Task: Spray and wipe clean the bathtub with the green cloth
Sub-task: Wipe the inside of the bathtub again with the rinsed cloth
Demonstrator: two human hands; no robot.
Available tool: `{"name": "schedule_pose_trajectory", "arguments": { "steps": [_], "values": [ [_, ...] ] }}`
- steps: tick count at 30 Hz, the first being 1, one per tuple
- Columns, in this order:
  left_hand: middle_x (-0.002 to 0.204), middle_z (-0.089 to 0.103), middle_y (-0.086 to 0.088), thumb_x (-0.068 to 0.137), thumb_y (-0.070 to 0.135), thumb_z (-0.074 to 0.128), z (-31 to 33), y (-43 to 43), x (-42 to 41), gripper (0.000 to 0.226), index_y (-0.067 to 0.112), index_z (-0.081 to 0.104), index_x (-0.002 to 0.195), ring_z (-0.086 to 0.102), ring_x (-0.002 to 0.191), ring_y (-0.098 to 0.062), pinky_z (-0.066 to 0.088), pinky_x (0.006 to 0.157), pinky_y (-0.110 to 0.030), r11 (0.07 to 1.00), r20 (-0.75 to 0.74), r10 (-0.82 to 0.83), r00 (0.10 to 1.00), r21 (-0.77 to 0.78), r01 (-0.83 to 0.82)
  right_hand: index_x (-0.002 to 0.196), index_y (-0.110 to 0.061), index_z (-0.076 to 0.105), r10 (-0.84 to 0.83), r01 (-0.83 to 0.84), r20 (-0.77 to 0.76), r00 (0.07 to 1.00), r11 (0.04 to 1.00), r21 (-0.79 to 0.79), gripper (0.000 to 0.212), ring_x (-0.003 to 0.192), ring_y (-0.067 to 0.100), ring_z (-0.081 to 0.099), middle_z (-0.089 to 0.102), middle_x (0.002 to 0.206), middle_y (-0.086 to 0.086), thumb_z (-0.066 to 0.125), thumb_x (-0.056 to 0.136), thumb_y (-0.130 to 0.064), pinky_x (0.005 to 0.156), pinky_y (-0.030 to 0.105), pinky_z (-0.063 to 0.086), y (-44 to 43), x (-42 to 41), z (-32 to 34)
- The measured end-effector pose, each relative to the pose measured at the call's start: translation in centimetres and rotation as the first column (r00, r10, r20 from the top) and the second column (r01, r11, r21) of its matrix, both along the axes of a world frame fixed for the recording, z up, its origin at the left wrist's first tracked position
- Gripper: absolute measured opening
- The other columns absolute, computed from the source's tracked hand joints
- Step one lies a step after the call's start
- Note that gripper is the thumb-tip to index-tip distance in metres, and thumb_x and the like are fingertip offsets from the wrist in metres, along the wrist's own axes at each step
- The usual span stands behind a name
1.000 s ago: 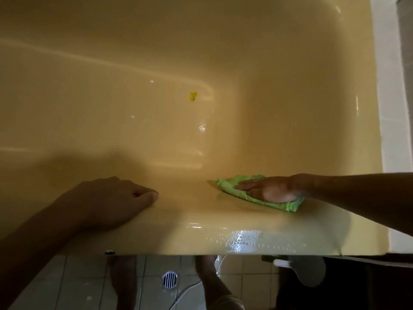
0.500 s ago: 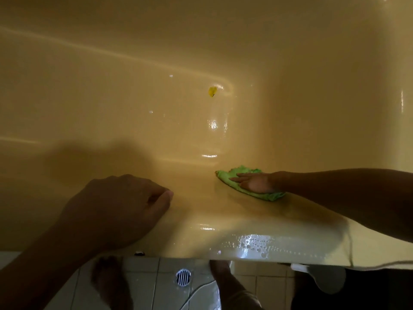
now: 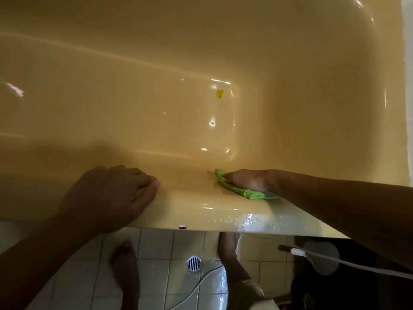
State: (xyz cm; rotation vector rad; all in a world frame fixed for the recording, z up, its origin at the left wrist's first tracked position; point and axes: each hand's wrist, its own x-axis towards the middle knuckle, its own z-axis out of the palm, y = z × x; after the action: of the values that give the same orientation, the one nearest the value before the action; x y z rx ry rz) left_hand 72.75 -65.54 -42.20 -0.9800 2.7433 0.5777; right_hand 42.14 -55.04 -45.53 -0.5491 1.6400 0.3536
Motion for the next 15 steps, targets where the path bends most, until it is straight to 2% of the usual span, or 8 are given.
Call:
{"name": "schedule_pose_trajectory", "arguments": {
  "steps": [3,6,9,11,13,15],
  "values": [
    [0.098,0.075,0.013,0.101,0.059,0.025,0.0,-0.5,1.0,0.054,0.037,0.074,0.101,0.071,0.081,-0.023,0.052,0.064,-0.034,0.999,-0.009,-0.034,0.999,-0.001,0.034,0.135,-0.016,0.056,-0.05,0.051,0.072,0.996,0.998,-0.022,0.047,0.104,0.016,0.059,0.057,0.128,0.005,0.045,0.104,-0.05,0.099,0.029,0.041,-1.9,3.5,1.1],
    [0.094,0.074,0.012,0.102,0.057,0.025,0.2,-1.4,2.3,0.054,0.036,0.074,0.101,0.07,0.078,-0.024,0.051,0.061,-0.034,0.999,-0.002,-0.054,0.999,-0.002,0.054,0.127,-0.013,0.062,-0.095,0.1,0.127,0.987,0.994,-0.032,0.041,0.108,0.022,0.062,0.062,0.121,0.009,0.05,0.103,-0.045,0.098,0.032,0.047,-4.1,6.8,1.4],
    [0.095,0.074,0.012,0.102,0.057,0.026,0.2,-2.5,4.0,0.053,0.036,0.075,0.102,0.07,0.08,-0.024,0.051,0.063,-0.035,0.998,0.009,-0.054,0.998,-0.016,0.054,0.104,-0.016,0.064,-0.109,0.119,0.167,0.98,0.992,-0.05,0.023,0.081,0.023,0.059,0.063,0.093,0.01,0.049,0.102,-0.032,0.069,0.026,0.047,-6.1,9.6,0.9],
    [0.098,0.075,0.012,0.102,0.058,0.025,-0.1,-3.5,5.5,0.056,0.035,0.076,0.103,0.071,0.082,-0.024,0.052,0.065,-0.037,0.999,0.019,-0.038,0.999,-0.013,0.038,0.101,-0.015,0.063,-0.09,0.104,0.152,0.984,0.991,-0.087,0.022,0.069,0.022,0.056,0.061,0.083,0.008,0.045,0.102,-0.026,0.062,0.023,0.044,-7.3,11.0,0.3],
    [0.1,0.076,0.011,0.102,0.061,0.022,-0.8,-5.0,7.8,0.061,0.034,0.077,0.102,0.072,0.084,-0.025,0.055,0.069,-0.041,1.0,0.019,0.008,1.0,0.003,-0.008,0.103,-0.011,0.063,-0.053,0.071,0.134,0.99,0.988,-0.139,0.024,0.071,0.021,0.057,0.061,0.087,0.007,0.043,0.103,-0.024,0.065,0.025,0.046,-8.3,11.9,-0.2],
    [0.101,0.075,0.009,0.1,0.067,0.021,-1.2,-6.6,10.2,0.066,0.034,0.078,0.102,0.072,0.086,-0.028,0.057,0.072,-0.046,0.995,0.042,0.091,0.995,0.043,-0.093,0.116,-0.007,0.065,-0.035,0.058,0.123,0.992,0.981,-0.184,0.033,0.094,0.024,0.062,0.063,0.108,0.01,0.043,0.104,-0.028,0.083,0.03,0.05,-8.9,12.1,-1.1]
  ]
}}
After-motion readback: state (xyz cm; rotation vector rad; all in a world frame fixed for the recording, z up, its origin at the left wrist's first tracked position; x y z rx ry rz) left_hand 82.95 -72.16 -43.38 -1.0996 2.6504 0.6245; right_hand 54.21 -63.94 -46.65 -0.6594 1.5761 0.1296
